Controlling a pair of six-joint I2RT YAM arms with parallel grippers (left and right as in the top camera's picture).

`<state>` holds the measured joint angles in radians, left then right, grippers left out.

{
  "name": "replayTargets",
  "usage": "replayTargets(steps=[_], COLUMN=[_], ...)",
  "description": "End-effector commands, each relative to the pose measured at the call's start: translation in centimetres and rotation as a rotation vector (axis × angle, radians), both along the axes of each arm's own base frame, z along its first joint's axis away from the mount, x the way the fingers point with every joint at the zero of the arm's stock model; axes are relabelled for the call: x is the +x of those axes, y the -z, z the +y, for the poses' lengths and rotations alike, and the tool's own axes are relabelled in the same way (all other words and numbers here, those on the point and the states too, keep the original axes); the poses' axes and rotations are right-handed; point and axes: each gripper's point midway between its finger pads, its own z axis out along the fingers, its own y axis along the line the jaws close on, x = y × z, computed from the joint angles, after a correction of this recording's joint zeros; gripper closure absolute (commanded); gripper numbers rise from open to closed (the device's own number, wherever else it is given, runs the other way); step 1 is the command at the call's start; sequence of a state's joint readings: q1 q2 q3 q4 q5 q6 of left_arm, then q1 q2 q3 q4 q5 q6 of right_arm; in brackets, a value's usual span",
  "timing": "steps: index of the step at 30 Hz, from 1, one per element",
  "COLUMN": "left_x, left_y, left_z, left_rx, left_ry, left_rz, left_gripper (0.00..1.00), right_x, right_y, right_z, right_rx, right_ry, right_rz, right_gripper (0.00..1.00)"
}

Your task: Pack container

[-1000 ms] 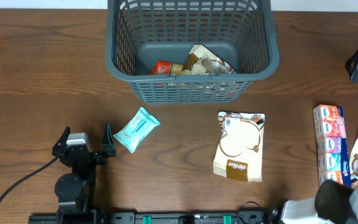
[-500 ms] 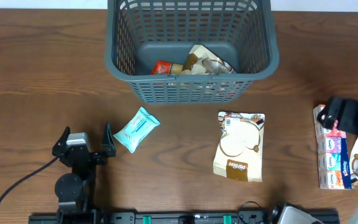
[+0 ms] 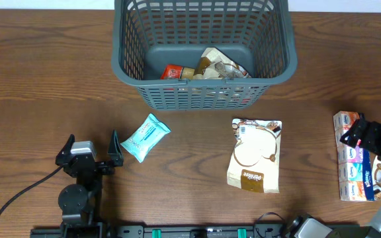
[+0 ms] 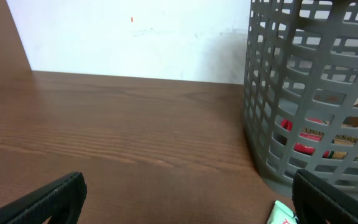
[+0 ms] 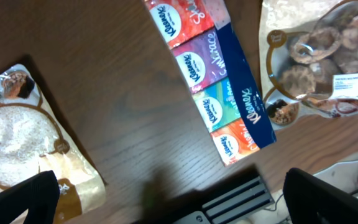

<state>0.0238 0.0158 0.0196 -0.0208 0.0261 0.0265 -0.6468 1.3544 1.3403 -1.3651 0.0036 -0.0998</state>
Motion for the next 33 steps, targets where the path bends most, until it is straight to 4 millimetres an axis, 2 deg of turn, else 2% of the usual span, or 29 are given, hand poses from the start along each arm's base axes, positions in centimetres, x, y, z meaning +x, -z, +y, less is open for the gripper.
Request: replayTargets(steps=[1,5,8,11,17,20,25,33], left_x=[0.0,0.0,0.0,0.0,0.0,0.0,0.0,0.0], left_y=[1.0,1.0,1.0,1.0,1.0,1.0,1.0,1.0], left_z=[0.1,0.1,0.1,0.1,0.1,0.2,0.2,0.2], left_rx=[-0.004,-0.004,-0.004,-0.004,-0.004,-0.004,-0.003,-0.003], left_ry=[-0.007,-0.007,-0.007,-0.007,-0.008,-0.011,-0.011,-0.012], left_rz=[0.025,0.025,0.025,0.025,0.025,0.025,0.025,0.025], left_gripper=[0.01,0.01,0.01,0.01,0.01,0.01,0.01,0.01], right_x=[0.9,4.3,7.6,8.8,9.2,8.6,8.2,5.1], right_y=[-0.2,-1.5,-2.5,-2.0,1.1,2.7,4.8,9.1], right_z=[-0.1,-2.3,-2.7,-3.0,-3.8,-4.7,-5.0,-5.0], right_rx=[-0.011,-0.139,-0.197,-0.215,-0.162,-0.146,-0.083,-0.007], right_ry=[-0.091,-0.208,-0.395,-0.487,-0.532,-0.522,-0.507,-0.445], right_rz=[-0.049,-0.169,-0.285,-0.297,-0.226,-0.159,-0.13,-0.007], right_gripper=[0.02,0.02,0.02,0.02,0.03,0.03,0.03,0.05])
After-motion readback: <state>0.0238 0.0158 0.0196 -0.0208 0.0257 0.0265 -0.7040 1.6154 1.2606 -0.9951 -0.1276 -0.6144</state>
